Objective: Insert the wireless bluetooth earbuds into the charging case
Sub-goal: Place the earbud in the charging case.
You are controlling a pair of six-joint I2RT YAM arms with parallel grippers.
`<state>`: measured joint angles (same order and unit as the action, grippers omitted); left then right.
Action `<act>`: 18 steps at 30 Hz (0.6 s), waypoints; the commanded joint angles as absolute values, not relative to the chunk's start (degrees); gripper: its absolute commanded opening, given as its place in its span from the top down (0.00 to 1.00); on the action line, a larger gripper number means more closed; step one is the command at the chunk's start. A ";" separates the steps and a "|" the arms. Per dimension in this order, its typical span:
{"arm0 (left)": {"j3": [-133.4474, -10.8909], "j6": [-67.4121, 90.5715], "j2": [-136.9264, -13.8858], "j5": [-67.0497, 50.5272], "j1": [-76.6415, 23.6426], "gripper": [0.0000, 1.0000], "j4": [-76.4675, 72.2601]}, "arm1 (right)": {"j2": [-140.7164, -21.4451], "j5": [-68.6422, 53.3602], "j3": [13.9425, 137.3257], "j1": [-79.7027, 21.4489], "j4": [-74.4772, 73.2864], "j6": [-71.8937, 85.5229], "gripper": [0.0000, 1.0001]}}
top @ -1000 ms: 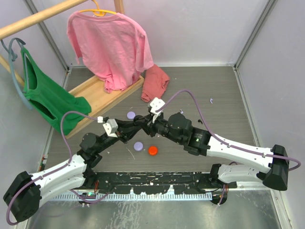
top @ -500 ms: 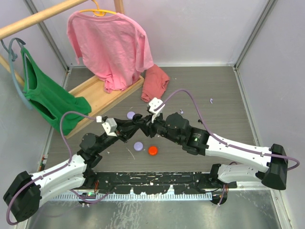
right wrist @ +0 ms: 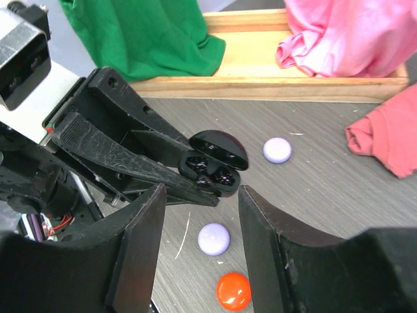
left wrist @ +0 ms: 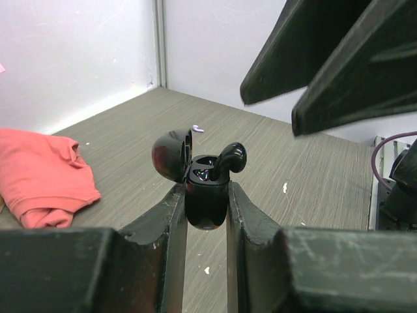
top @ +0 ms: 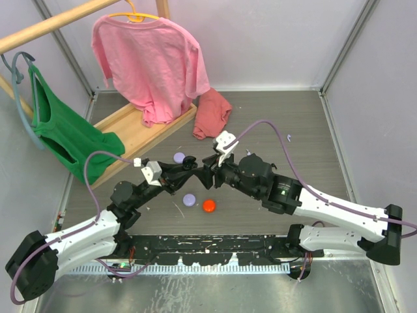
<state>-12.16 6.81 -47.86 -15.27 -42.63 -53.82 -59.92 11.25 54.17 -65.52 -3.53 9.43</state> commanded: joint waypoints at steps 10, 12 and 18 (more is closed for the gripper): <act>-12.98 7.55 -47.42 -20.05 -42.60 0.98 -59.92 | -56.84 26.98 53.05 -65.65 -3.39 6.08 0.44; -13.08 7.77 -47.22 -20.92 -42.57 0.99 -59.87 | -57.34 26.25 52.46 -65.70 -2.64 5.49 0.45; -13.62 8.39 -47.24 -21.78 -42.63 0.98 -60.13 | -57.77 20.86 51.09 -65.70 -0.19 4.44 0.45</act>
<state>-12.16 7.97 -48.10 -20.38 -42.63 -54.68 -58.15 23.49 51.29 -65.52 -5.23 5.96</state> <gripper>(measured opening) 0.242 0.554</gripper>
